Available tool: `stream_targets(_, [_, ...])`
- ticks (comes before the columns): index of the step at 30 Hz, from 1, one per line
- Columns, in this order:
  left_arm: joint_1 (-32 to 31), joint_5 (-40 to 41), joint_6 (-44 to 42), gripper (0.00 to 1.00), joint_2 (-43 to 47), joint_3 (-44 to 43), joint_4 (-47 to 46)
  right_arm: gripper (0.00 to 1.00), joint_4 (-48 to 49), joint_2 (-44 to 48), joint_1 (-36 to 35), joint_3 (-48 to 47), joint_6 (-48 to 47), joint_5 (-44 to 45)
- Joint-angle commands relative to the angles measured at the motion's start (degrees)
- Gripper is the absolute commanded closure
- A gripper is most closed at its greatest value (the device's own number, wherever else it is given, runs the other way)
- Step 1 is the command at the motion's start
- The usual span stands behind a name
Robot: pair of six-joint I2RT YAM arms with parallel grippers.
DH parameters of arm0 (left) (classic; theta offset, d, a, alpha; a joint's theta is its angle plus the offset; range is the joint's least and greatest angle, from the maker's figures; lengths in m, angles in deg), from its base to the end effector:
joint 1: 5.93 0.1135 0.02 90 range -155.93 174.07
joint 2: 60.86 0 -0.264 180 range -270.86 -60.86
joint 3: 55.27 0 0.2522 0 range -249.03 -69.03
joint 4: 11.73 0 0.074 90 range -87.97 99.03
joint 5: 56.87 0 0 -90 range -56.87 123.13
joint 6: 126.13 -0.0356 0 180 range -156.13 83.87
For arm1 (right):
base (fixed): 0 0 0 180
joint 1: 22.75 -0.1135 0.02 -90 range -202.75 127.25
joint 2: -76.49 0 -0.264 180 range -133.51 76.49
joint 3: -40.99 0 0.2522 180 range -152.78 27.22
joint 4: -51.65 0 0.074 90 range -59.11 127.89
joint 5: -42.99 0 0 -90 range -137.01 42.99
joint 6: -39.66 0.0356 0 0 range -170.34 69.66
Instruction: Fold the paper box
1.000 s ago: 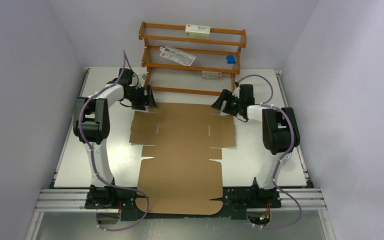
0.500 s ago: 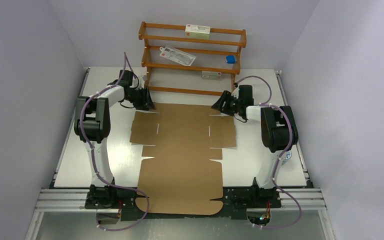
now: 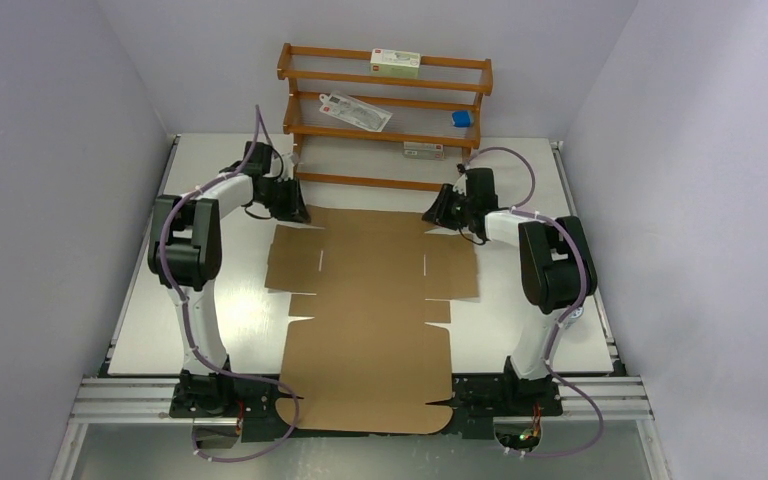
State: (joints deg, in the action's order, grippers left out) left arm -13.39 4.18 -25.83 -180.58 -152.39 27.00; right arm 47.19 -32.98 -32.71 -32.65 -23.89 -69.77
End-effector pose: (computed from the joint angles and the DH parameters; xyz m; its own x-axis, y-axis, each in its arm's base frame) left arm 0.4283 -0.0735 0.1536 -0.9174 -0.0377 -0.3961 0.1828 0.8444 -0.5036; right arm 0.3856 0.0817 0.1457 -0.7707 0.2817 -0.5715 -0.1193 0.8173 0.5637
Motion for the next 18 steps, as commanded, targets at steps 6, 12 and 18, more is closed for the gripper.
stream_targets(6, [-6.65,14.36,-0.23,0.81,9.05,3.2,-2.38,0.81,-9.08,6.5,-8.18,-2.79,-6.33,21.88])
stream_targets(12, [-11.18,24.28,1.27,0.83,13.62,5.97,-4.86,0.85,-13.47,7.03,-13.19,-4.15,-8.54,35.98])
stream_targets(18, [-14.86,32.92,4.11,0.82,18.7,9.87,-8.83,0.89,-15.33,6.35,-16.77,-6.9,-9.61,45.44])
